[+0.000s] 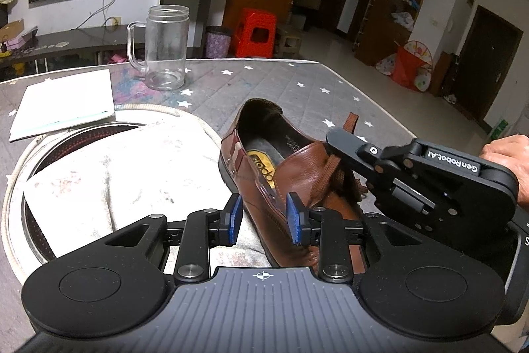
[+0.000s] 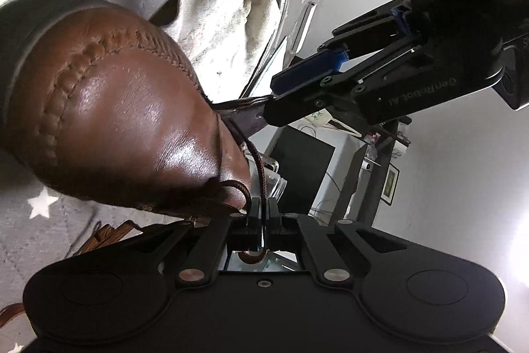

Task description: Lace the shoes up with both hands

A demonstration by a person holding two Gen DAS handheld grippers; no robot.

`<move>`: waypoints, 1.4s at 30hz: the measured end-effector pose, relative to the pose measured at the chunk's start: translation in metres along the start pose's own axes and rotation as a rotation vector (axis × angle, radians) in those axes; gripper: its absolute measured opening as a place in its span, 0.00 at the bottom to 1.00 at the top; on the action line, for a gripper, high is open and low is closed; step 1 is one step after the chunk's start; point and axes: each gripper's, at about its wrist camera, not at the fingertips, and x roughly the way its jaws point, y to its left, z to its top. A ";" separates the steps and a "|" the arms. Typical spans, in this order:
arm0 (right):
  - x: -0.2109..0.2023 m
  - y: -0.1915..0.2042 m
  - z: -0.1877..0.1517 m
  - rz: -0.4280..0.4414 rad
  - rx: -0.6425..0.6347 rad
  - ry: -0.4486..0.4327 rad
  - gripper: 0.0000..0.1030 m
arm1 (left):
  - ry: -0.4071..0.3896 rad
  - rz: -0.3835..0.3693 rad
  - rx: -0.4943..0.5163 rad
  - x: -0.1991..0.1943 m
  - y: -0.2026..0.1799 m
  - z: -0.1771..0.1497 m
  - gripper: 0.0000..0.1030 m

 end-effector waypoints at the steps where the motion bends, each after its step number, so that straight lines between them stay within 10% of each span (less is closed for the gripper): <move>1: 0.002 -0.001 0.000 -0.001 0.004 0.003 0.02 | 0.001 0.001 -0.001 0.000 0.000 0.000 0.30; 42: -0.001 0.000 0.004 0.022 0.026 -0.005 0.02 | 0.001 -0.016 -0.049 -0.001 0.004 -0.001 0.32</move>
